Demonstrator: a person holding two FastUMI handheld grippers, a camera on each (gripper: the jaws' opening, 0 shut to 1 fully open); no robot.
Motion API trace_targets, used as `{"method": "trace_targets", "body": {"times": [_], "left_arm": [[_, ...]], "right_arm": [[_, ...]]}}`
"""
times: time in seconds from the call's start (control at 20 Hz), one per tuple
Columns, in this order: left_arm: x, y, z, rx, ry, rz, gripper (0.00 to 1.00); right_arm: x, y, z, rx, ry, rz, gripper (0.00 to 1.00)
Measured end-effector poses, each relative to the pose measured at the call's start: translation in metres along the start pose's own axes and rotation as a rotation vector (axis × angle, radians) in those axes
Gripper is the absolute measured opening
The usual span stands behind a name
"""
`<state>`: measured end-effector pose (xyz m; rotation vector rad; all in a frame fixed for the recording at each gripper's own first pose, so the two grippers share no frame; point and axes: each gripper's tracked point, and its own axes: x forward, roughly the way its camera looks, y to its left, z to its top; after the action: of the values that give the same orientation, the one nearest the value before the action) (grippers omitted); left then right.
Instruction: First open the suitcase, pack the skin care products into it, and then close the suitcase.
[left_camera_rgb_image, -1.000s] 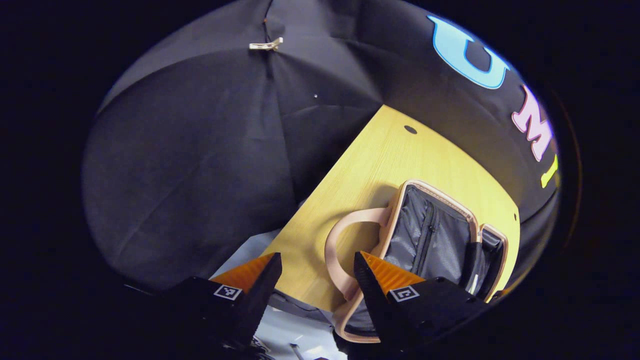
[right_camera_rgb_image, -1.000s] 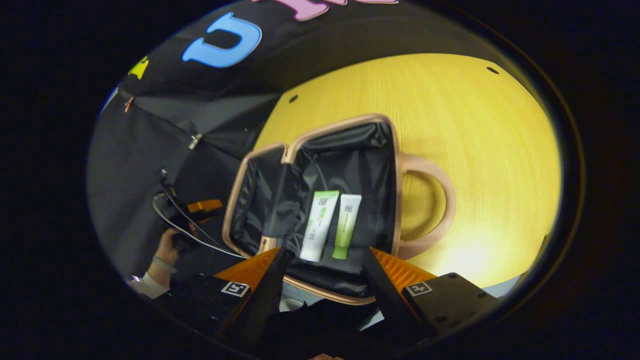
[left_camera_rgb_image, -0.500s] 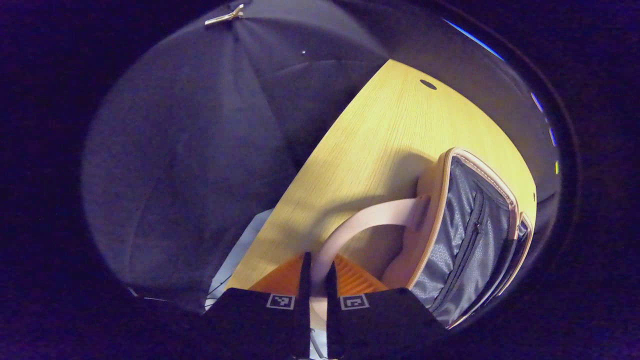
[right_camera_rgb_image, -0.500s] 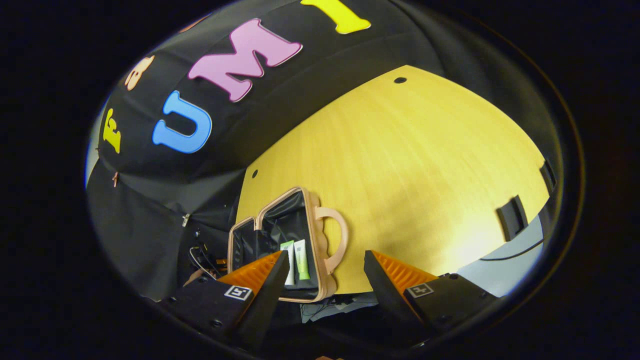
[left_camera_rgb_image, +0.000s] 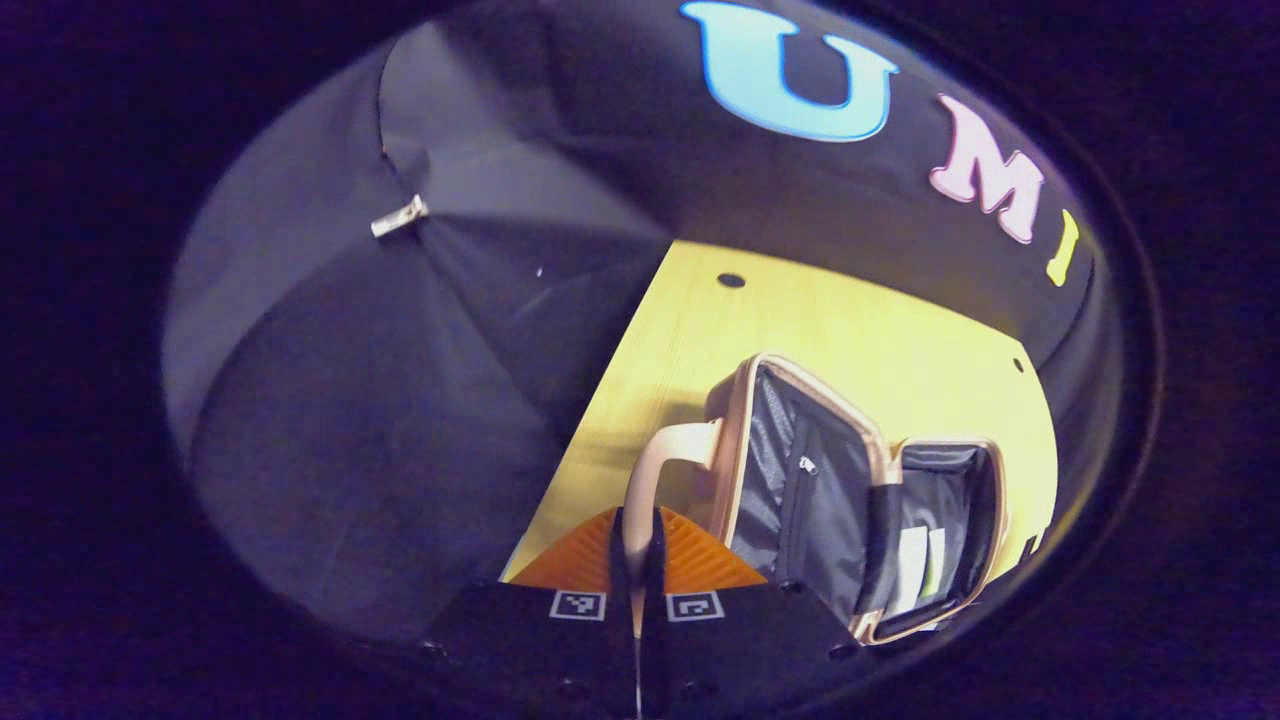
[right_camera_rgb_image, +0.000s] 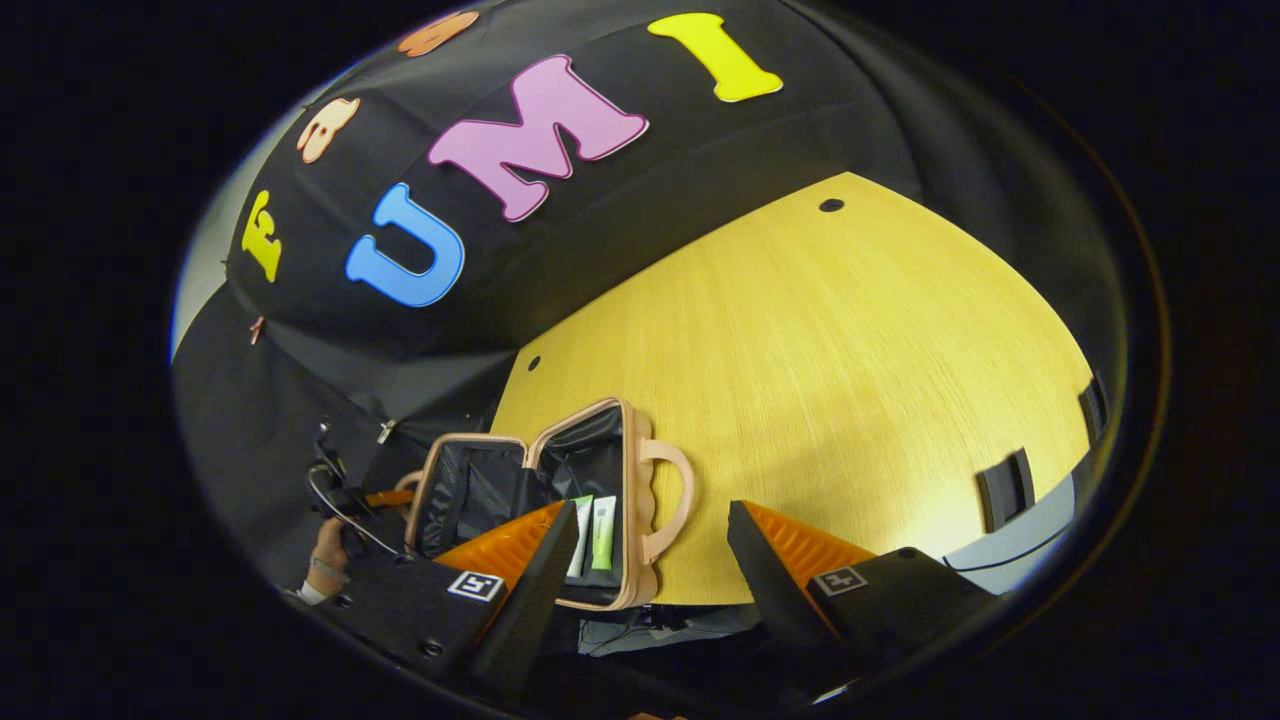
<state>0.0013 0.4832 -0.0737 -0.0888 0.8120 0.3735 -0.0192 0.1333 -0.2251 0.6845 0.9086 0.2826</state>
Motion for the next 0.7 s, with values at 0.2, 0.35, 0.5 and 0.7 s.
{"method": "trace_targets", "body": {"times": [0.2, 0.35, 0.5, 0.7], "left_arm": [[-0.102, -0.129, 0.039, 0.173, -0.142, -0.195, 0.07], [-0.124, -0.222, 0.035, 0.269, -0.176, -0.313, 0.07], [-0.113, -0.296, 0.019, 0.322, -0.172, -0.404, 0.07], [-0.047, -0.378, -0.023, 0.254, -0.037, -0.562, 0.09]], "right_arm": [[-0.008, 0.005, 0.026, -0.044, -0.011, 0.09, 0.95], [-0.023, -0.004, 0.038, -0.064, -0.003, 0.119, 0.95], [-0.046, -0.027, 0.05, -0.079, -0.02, 0.113, 0.95], [-0.063, -0.06, 0.057, -0.047, -0.044, 0.09, 0.95]]}}
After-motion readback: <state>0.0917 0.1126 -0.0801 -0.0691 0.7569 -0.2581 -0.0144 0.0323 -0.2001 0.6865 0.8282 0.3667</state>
